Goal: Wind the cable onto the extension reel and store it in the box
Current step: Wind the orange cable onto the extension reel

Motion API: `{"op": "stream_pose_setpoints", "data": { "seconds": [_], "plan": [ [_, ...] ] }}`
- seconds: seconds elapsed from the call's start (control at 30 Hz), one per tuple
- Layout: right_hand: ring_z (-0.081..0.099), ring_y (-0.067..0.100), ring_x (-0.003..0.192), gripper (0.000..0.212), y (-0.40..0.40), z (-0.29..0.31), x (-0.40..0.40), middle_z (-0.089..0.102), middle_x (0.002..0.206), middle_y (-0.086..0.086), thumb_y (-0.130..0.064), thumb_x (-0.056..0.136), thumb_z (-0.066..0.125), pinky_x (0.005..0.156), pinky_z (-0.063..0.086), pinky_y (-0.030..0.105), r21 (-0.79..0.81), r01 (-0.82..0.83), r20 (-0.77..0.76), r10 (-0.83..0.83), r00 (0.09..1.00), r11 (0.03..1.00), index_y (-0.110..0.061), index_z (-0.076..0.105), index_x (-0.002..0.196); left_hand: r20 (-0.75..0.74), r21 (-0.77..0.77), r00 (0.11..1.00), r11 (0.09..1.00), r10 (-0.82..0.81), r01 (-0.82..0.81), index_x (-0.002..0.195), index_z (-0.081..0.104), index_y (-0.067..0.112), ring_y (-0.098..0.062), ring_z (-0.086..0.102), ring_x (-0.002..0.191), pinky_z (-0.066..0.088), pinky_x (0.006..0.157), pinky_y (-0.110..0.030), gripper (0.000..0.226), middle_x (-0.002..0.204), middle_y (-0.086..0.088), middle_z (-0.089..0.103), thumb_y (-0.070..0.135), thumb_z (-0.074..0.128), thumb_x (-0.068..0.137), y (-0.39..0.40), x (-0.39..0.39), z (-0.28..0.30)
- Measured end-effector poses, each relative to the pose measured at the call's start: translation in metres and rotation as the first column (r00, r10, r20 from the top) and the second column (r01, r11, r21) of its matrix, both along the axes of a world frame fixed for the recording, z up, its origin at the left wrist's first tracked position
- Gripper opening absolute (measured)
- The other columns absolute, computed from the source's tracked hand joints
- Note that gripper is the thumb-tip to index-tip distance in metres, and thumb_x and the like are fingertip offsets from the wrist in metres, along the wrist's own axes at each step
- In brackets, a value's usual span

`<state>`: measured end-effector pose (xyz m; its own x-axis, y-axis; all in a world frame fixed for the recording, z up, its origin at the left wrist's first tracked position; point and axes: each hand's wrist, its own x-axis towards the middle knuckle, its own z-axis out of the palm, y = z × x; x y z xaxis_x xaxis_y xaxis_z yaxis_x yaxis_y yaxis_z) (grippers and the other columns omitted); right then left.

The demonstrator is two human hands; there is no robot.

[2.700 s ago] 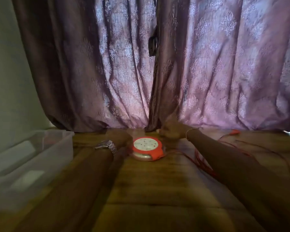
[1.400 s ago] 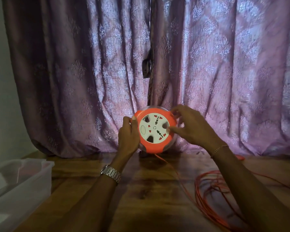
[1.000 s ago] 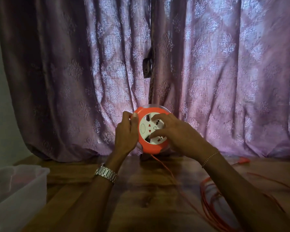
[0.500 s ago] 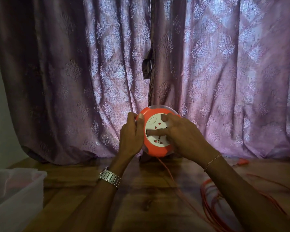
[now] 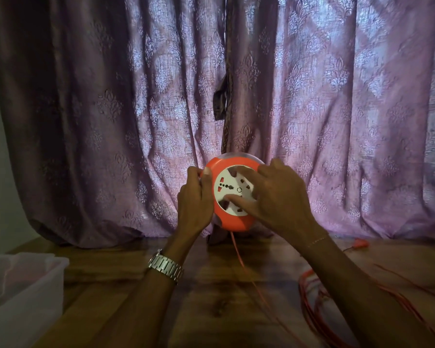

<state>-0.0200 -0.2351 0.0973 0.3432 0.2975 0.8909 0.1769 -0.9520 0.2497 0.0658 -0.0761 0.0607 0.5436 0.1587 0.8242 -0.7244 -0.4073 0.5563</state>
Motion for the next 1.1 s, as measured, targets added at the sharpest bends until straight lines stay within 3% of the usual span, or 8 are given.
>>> {"op": "stream_pose_setpoints", "data": {
  "seconds": [0.1,0.23,0.33,0.5,0.6,0.73,0.97,1.1],
  "plan": [
    [0.052,0.028,0.095,0.022,-0.007,0.015,-0.005,0.066,0.112,0.002,-0.025,0.083,0.071,0.07,0.044,0.033,-0.17,-0.165,-0.058,0.157,0.986,0.972,-0.025,0.07,0.105,-0.009,-0.038,1.0,0.999,0.017,-0.017,0.093,0.045,0.019,-0.012,0.063,0.064,0.047,0.056,-0.038,0.037,0.068,0.002,0.063,0.051,0.032,0.105,0.004,0.002,0.003],
    [0.038,0.025,0.127,0.058,-0.01,0.017,-0.002,0.04,0.151,-0.004,-0.008,0.065,0.078,0.079,0.043,0.034,-0.189,-0.152,-0.39,0.068,0.918,0.97,-0.042,0.069,0.111,0.004,-0.028,1.0,0.999,0.028,-0.028,0.092,0.044,0.021,-0.018,0.064,0.064,0.053,0.059,-0.048,0.038,0.068,-0.001,0.064,0.055,0.029,0.102,0.007,0.002,0.004],
    [0.033,0.027,0.135,0.071,-0.003,0.008,0.005,0.034,0.154,-0.003,-0.008,0.062,0.079,0.09,0.047,0.04,-0.204,-0.141,-0.434,0.039,0.9,0.969,-0.047,0.064,0.119,-0.01,-0.028,1.0,0.999,0.016,-0.016,0.094,0.045,0.021,-0.022,0.067,0.067,0.055,0.062,-0.053,0.041,0.072,-0.003,0.067,0.058,0.028,0.1,0.007,0.003,0.003],
    [0.045,0.031,0.128,0.073,-0.001,0.001,0.009,0.045,0.147,0.003,-0.011,0.054,0.086,0.088,0.05,0.042,-0.207,-0.121,-0.378,0.035,0.925,0.971,-0.047,0.066,0.115,0.001,-0.01,0.999,0.999,0.033,-0.033,0.095,0.044,0.022,-0.018,0.066,0.064,0.055,0.059,-0.05,0.043,0.068,-0.001,0.066,0.061,0.027,0.099,0.005,0.002,0.001],
    [0.051,0.03,0.121,0.062,-0.003,0.001,0.011,0.051,0.138,0.002,-0.023,0.058,0.086,0.087,0.049,0.042,-0.195,-0.123,-0.323,0.055,0.945,0.973,-0.05,0.068,0.111,0.012,0.008,1.0,1.0,0.024,-0.024,0.096,0.045,0.019,-0.018,0.066,0.065,0.054,0.058,-0.05,0.042,0.069,-0.001,0.066,0.058,0.028,0.1,0.003,0.0,0.001],
    [0.057,0.026,0.104,0.057,-0.007,-0.001,0.015,0.055,0.116,0.002,-0.034,0.066,0.076,0.072,0.05,0.037,-0.179,-0.076,-0.216,0.037,0.976,0.981,-0.052,0.063,0.118,0.048,0.036,0.998,0.999,0.033,-0.035,0.098,0.045,0.016,-0.024,0.065,0.065,0.052,0.057,-0.044,0.042,0.069,-0.003,0.065,0.055,0.028,0.101,0.003,-0.004,0.002],
    [0.069,0.02,0.07,0.064,-0.003,-0.005,0.015,0.071,0.071,-0.005,-0.077,0.072,0.055,0.059,0.051,0.029,0.156,-0.11,-0.084,0.124,0.989,0.982,-0.038,0.061,0.123,0.045,0.011,0.999,1.0,0.026,-0.027,0.095,0.045,0.021,-0.011,0.063,0.062,0.053,0.056,-0.043,0.039,0.067,0.003,0.063,0.056,0.028,0.101,0.001,-0.006,0.005],
    [0.066,0.024,0.075,0.059,-0.005,0.0,0.011,0.072,0.075,-0.003,-0.073,0.078,0.056,0.063,0.049,0.033,0.045,-0.088,-0.006,0.089,0.996,0.995,-0.033,0.065,0.121,0.041,-0.012,0.999,0.999,0.035,-0.035,0.095,0.044,0.022,-0.018,0.065,0.066,0.054,0.06,-0.049,0.038,0.071,0.001,0.065,0.056,0.027,0.101,0.001,-0.006,0.006]
  ]
}}
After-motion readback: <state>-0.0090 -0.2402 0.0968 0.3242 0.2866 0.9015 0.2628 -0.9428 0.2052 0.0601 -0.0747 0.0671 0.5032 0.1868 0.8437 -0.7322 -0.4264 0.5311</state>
